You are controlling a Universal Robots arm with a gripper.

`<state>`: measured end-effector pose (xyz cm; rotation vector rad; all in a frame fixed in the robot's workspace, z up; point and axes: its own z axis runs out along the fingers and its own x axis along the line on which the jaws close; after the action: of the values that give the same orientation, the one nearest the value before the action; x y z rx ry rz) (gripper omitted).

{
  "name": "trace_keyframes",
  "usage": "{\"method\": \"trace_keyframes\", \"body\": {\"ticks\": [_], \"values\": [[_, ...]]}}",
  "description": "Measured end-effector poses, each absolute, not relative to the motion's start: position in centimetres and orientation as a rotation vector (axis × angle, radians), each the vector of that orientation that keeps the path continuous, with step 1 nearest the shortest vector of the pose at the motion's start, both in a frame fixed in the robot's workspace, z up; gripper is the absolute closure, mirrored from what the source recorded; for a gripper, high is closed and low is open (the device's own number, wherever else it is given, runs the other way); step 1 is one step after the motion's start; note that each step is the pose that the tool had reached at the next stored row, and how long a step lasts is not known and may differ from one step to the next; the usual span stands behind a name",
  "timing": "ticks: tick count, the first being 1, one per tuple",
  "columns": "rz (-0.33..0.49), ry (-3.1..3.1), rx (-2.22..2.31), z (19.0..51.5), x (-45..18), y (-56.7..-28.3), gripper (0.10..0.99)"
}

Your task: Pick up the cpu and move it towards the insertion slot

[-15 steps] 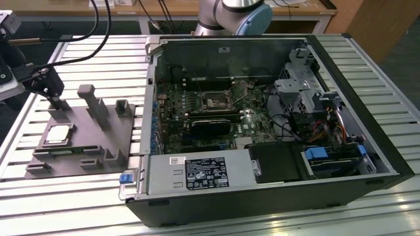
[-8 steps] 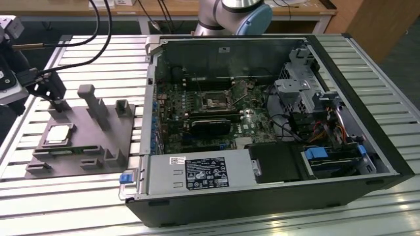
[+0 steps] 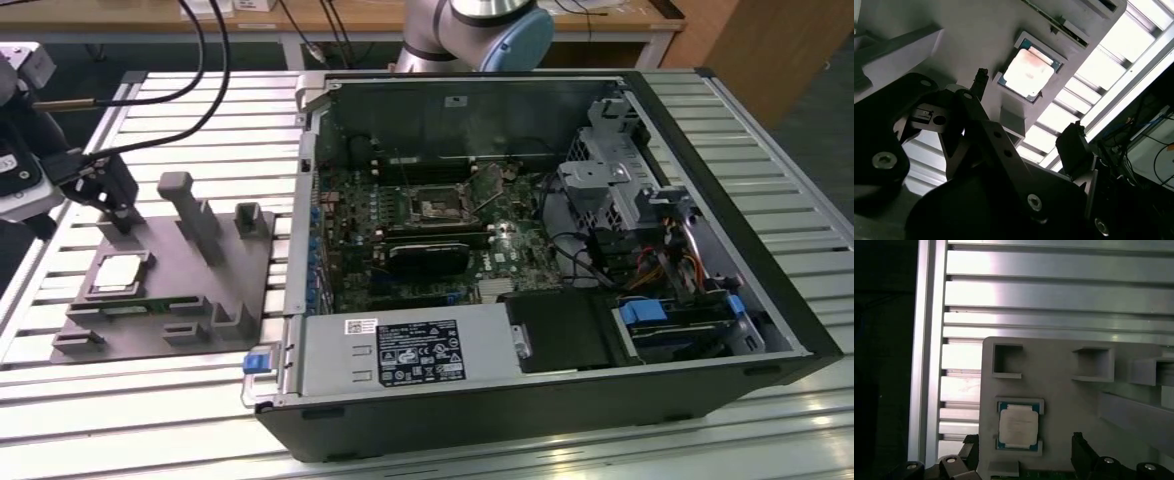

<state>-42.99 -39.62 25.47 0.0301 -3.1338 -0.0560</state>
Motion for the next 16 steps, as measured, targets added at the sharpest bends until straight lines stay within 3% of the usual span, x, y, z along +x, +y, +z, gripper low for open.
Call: {"method": "trace_keyframes", "body": {"ticks": [16], "values": [[-0.056, -3.134, 0.030, 23.9, -43.0, -39.6, 0.263]]}}
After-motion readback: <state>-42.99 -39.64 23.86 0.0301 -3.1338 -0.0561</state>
